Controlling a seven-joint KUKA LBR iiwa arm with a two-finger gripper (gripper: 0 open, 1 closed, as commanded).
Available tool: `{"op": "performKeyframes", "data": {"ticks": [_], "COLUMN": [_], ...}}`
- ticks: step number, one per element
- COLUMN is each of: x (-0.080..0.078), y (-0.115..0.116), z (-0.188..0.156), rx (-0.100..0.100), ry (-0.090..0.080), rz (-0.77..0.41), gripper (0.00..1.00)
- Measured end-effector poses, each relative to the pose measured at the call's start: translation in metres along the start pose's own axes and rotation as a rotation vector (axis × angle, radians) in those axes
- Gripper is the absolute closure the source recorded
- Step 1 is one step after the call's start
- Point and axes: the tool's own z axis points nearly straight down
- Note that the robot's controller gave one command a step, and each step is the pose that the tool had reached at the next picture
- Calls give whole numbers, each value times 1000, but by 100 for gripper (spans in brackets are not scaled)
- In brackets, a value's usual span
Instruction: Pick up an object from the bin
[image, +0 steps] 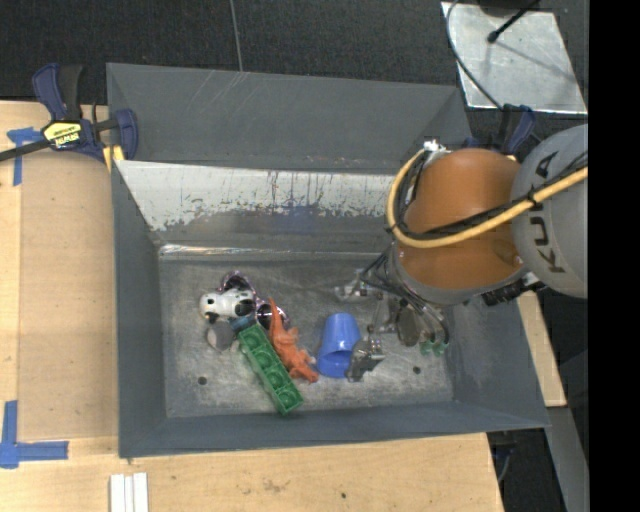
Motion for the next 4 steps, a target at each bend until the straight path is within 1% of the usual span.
{"op": "performKeyframes", "data": {"ticks": [1, 2, 3, 4], "x": [-5, -6, -18, -16], "y": [-10, -12, -12, -16], "z": [51, 85, 65, 102], "rx": [0, 1, 0, 0], "ry": [-2, 4, 0, 0], "rz": [-144, -230, -583, -549], "gripper": [0, 0, 0, 0]}}
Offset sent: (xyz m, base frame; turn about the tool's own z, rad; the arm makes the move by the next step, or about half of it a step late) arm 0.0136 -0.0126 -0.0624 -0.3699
